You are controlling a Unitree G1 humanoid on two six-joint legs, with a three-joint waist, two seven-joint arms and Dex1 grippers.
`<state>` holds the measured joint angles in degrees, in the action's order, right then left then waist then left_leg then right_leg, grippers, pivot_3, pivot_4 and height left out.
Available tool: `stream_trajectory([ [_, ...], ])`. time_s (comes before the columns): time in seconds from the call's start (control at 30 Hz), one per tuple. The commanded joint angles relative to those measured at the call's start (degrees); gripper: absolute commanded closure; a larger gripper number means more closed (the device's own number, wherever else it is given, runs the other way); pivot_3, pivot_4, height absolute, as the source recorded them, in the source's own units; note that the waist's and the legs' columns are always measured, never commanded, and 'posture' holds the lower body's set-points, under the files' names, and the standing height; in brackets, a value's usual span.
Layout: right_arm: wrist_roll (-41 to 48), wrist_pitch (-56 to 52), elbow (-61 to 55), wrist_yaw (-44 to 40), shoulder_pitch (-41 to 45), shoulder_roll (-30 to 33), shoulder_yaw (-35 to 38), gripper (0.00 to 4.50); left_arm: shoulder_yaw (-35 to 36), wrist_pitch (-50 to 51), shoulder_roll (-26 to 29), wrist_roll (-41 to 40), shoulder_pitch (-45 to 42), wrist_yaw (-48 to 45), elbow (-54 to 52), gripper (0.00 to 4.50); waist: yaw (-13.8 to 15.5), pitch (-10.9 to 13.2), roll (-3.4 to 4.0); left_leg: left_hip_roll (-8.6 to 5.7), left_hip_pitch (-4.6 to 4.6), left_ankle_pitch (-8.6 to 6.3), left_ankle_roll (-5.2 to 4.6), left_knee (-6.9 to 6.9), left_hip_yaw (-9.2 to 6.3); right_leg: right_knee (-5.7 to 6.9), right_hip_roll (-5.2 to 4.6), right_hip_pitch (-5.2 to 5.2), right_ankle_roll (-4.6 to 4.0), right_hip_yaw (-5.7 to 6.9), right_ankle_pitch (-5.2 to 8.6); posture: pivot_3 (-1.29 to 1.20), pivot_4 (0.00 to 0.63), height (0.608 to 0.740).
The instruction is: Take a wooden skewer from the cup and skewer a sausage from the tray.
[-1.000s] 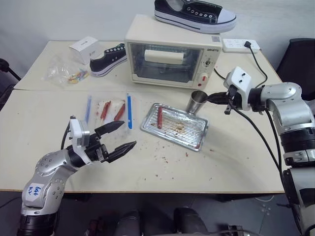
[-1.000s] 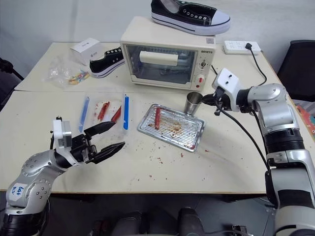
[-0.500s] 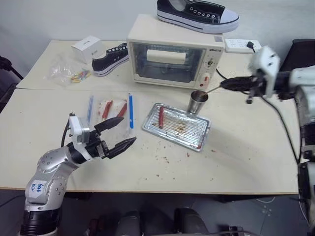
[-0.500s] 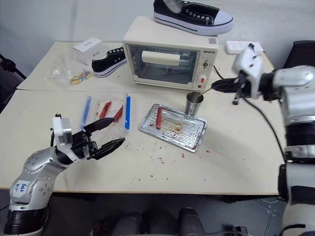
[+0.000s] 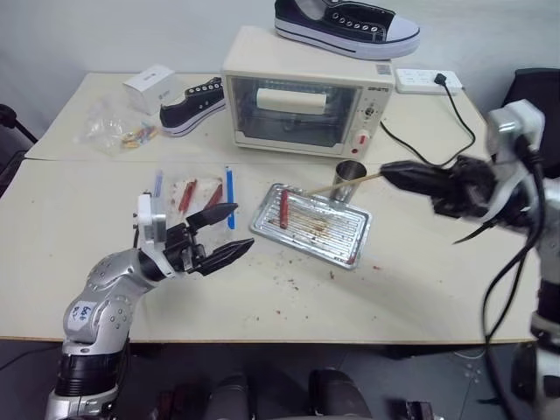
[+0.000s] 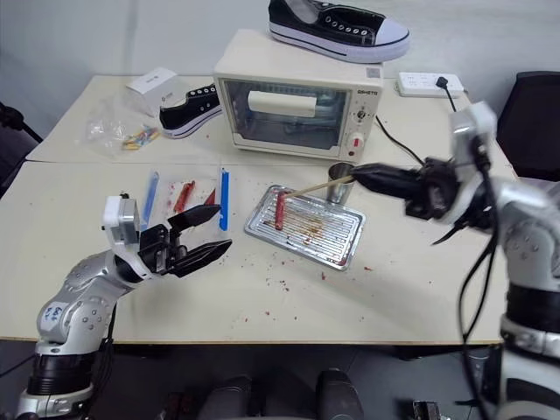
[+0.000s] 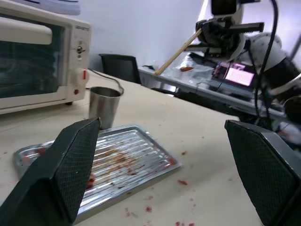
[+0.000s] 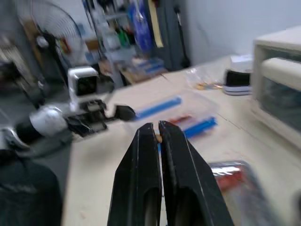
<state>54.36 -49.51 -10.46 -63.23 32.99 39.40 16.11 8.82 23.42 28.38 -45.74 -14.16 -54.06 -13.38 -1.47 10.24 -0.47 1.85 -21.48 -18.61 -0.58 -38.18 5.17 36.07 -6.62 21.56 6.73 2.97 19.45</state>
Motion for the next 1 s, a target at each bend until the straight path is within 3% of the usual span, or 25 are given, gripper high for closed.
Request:
stream_trajectory([
  [0.03, 6.6, -2.9, -6.5, 5.5, -1.5, -3.0, 0.3, 4.48, -1.3, 2.2, -1.1, -3.0, -2.6, -0.5, -2.6, 0.00, 0.2, 0.0, -0.01, -0.03, -0.02, 0.00, 0.00, 0.00, -0.01, -0.01, 0.00, 0.00, 0.00, 0.01, 0.00, 0.00, 0.150, 0.740],
  [0.13, 9.3, -3.3, -8.2, 7.7, -2.7, -5.5, -0.1, 4.48, -2.7, 4.3, -1.8, -3.6, -4.3, -0.3, -2.7, 0.00, 0.3, 0.0, -0.01, -0.07, -0.03, -0.01, -0.02, -0.01, -0.02, -0.05, 0.04, -0.01, 0.05, 0.01, -0.02, 0.00, 0.150, 0.740],
  [0.5, 12.8, -6.5, -9.2, 7.5, -4.8, -4.1, -3.2, 4.48, -3.6, 9.9, -3.6, -8.3, -6.3, -1.5, -3.4, 0.00, 0.0, 0.0, -0.01, -0.06, -0.03, -0.01, -0.03, 0.01, -0.01, -0.06, 0.08, -0.01, 0.05, -0.01, -0.03, 0.00, 0.150, 0.740],
  [0.63, 12.5, -5.9, -9.1, 7.6, -4.6, -4.0, -3.6, 4.50, -4.2, 10.9, -4.4, -8.6, -6.4, -1.3, -3.9, 0.84, 0.0, 0.0, -0.02, -0.07, -0.03, -0.01, -0.03, 0.01, -0.01, -0.07, 0.08, -0.01, 0.05, -0.02, -0.03, 0.00, 0.150, 0.740],
  [1.0, 12.1, -4.2, -9.1, 9.2, -4.0, -5.3, -4.5, 4.50, -5.3, 11.8, -5.5, -8.4, -5.3, -0.7, -5.3, 4.35, 0.1, 0.0, -0.02, -0.07, -0.03, -0.01, -0.04, 0.01, -0.01, -0.08, 0.07, -0.01, 0.05, -0.04, -0.03, 0.00, 0.150, 0.740],
])
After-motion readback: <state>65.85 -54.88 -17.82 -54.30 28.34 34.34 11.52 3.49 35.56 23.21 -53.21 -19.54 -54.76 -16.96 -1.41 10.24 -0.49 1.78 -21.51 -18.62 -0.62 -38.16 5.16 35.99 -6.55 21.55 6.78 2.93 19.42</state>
